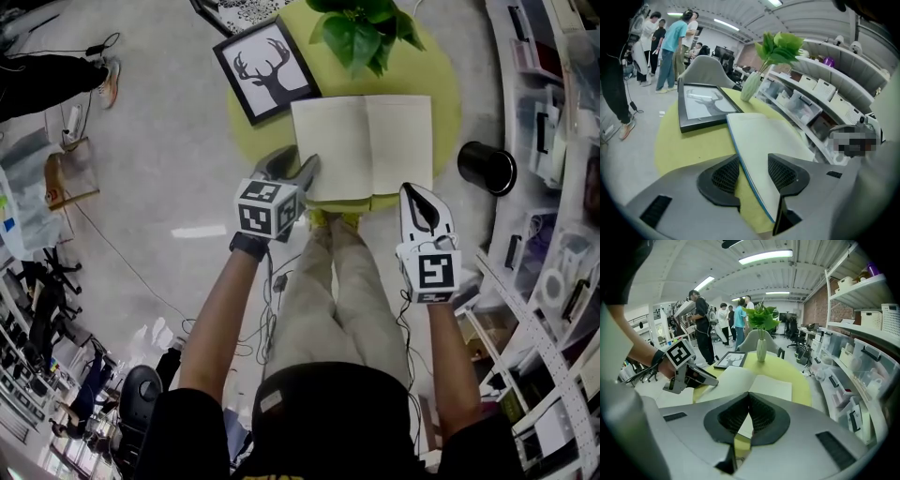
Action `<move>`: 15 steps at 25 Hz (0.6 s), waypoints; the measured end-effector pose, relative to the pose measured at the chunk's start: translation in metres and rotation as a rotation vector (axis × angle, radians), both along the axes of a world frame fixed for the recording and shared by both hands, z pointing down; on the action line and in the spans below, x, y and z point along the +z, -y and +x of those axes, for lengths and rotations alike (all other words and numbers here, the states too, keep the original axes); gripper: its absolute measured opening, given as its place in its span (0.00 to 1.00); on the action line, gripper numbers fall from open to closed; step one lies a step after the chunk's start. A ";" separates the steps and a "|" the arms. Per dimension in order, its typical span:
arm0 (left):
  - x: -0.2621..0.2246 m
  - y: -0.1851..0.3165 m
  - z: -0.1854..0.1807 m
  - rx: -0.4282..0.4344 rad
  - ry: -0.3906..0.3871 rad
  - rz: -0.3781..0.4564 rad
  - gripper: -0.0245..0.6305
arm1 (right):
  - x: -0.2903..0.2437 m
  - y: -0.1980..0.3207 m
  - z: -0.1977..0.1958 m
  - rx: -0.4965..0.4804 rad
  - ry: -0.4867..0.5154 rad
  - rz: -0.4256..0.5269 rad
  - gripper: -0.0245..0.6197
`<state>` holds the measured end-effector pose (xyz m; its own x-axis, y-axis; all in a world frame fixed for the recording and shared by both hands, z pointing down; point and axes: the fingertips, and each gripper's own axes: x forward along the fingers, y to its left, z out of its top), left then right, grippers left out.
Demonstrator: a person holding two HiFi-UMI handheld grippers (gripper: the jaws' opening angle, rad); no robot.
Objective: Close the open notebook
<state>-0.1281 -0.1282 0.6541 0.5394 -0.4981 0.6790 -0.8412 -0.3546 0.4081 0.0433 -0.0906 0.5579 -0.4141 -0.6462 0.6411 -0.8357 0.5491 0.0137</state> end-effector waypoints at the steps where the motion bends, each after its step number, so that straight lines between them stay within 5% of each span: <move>1: 0.001 -0.001 0.000 -0.001 0.001 0.000 0.35 | 0.000 -0.001 -0.001 -0.004 0.008 0.010 0.04; 15: 0.002 -0.002 0.001 -0.009 0.023 0.003 0.32 | 0.013 0.006 -0.009 0.001 0.081 0.094 0.04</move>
